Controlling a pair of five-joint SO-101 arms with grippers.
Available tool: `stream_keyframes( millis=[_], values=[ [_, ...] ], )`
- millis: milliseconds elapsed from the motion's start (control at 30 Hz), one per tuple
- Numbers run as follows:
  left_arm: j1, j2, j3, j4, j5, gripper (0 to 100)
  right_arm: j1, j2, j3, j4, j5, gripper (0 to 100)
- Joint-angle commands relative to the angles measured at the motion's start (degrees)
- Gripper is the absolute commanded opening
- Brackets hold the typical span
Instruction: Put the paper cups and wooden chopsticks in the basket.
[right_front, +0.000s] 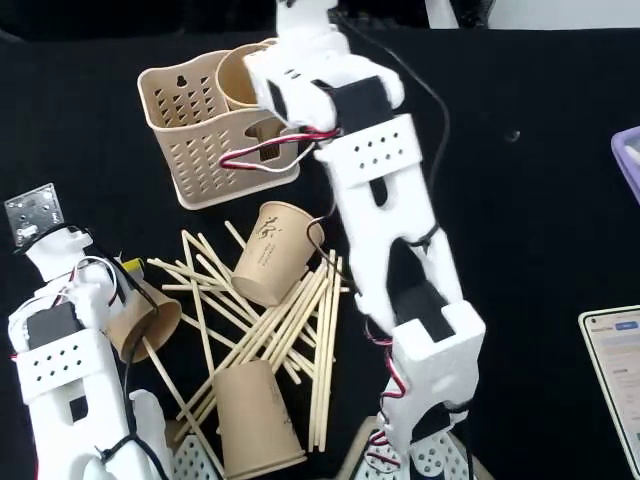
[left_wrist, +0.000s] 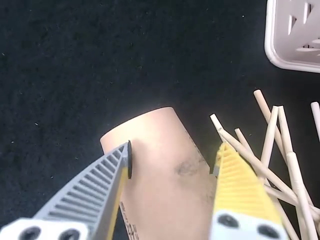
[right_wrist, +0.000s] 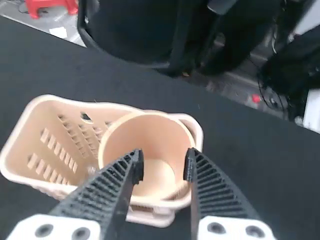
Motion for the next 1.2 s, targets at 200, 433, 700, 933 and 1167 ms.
stream_keyframes(
  millis=[200, 433, 700, 933, 1167],
  values=[
    [0.7, -1.1, -0.7, -0.4, 0.2, 27, 6.1, -9.6, -2.6, 10.3, 6.5, 14.2],
    [0.5, -1.1, -1.1, -0.4, 0.4, 27, 5.1, -8.6, 7.1, 1.3, -0.5, 14.2],
    [-2.2, -0.4, -17.3, -0.7, 7.2, 28, 3.7, -10.2, 6.6, 4.7, -0.4, 22.7],
    [2.6, 2.3, -35.6, -0.5, 10.2, 28, 10.2, -20.1, 5.8, 17.7, 4.1, 23.0],
    [11.6, 25.3, -59.4, 10.5, 9.3, 28, 17.0, -32.2, 22.3, 18.4, 4.4, 23.0]
  ],
)
